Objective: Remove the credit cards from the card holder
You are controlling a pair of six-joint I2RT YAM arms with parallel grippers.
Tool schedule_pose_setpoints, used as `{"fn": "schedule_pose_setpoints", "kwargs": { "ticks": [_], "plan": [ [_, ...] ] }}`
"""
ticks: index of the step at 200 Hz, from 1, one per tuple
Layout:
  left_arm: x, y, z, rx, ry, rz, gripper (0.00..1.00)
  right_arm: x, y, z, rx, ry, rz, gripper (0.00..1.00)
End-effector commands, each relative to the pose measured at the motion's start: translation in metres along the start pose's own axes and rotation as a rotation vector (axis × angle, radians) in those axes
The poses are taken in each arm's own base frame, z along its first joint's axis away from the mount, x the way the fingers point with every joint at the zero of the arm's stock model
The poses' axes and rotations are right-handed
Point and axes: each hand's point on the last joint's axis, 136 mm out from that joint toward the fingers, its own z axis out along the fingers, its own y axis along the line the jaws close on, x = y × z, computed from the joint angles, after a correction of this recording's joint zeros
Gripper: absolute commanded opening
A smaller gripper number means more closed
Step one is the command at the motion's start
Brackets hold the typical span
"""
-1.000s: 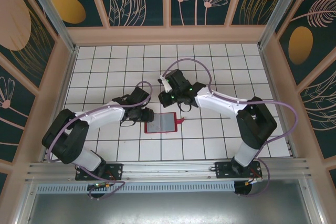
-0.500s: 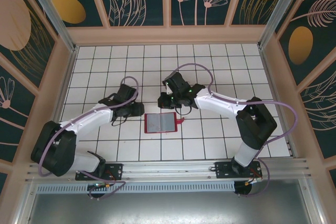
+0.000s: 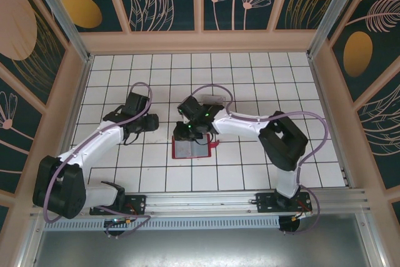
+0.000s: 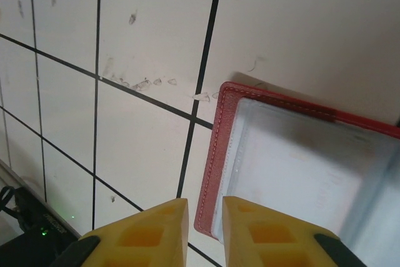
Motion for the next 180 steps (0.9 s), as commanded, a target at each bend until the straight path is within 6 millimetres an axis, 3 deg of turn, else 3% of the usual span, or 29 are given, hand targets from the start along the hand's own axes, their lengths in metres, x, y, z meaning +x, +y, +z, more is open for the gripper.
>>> {"fn": "schedule_pose_setpoints", "kwargs": {
  "ticks": [1, 59, 132, 180],
  "plan": [
    [-0.017, 0.020, -0.014, -0.115, -0.069, 0.077, 0.51, 0.001, 0.008, 0.006, 0.009, 0.027, 0.008, 0.24],
    [-0.011, 0.019, -0.012, -0.096, -0.062, 0.071, 0.51, 0.009, 0.016, 0.026, 0.010, 0.074, -0.005, 0.31],
    [-0.012, 0.014, -0.010, -0.074, -0.054, 0.078, 0.53, 0.023, -0.003, 0.041, 0.072, 0.122, 0.011, 0.36],
    [-0.012, 0.014, -0.008, -0.073, -0.048, 0.079, 0.53, 0.028, -0.016, 0.038, 0.131, 0.118, 0.017, 0.37]
  ]
}}
